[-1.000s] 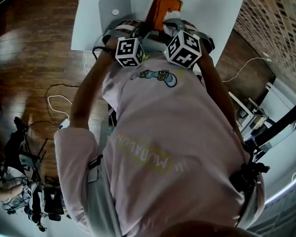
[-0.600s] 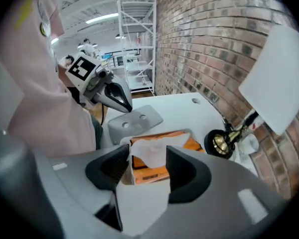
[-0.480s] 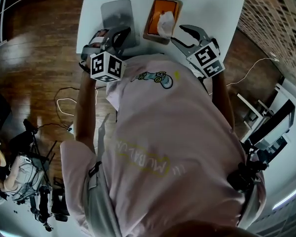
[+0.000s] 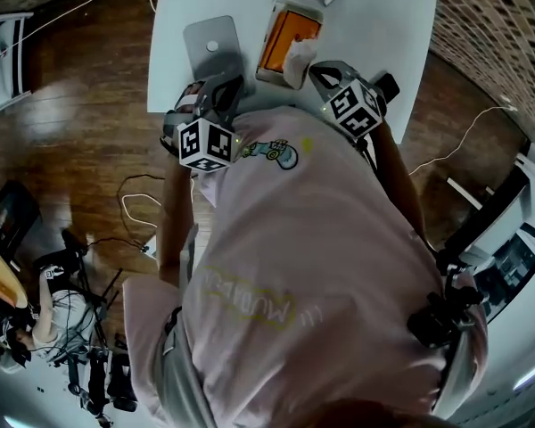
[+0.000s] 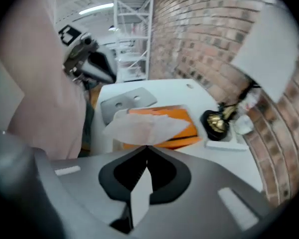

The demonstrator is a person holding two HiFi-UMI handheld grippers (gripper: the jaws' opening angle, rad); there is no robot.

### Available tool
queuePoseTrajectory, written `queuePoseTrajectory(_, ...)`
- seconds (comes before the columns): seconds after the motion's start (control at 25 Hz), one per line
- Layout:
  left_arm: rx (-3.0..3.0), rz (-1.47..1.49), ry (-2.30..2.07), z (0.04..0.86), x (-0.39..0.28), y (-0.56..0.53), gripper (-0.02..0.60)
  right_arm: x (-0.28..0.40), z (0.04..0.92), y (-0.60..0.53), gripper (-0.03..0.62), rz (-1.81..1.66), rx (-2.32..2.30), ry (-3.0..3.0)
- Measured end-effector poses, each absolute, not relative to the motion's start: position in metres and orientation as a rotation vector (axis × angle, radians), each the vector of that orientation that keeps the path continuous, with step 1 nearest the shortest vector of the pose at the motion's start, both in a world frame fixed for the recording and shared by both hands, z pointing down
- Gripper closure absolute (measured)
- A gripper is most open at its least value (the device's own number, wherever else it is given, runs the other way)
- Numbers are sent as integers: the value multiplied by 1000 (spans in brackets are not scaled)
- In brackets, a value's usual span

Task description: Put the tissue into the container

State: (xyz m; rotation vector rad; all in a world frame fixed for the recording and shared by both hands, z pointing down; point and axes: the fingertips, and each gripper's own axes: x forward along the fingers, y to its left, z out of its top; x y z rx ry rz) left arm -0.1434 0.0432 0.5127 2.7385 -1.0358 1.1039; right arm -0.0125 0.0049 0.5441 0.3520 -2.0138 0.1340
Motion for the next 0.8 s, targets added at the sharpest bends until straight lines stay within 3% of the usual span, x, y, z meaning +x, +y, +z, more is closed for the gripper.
queuePoseTrajectory(0.2,2582,540,-1379,454,-181,15,578,33,456,-72,591,421,1070,-2337)
queuePoseTrajectory(0.32,2507,289,-1497,419,-201,-7,578,51,421,-92,591,426,1287,-2407)
queuePoseTrajectory(0.8,2509,248,-1518,387,-169,-11,578,50,401,-84,591,408,1340,-2521)
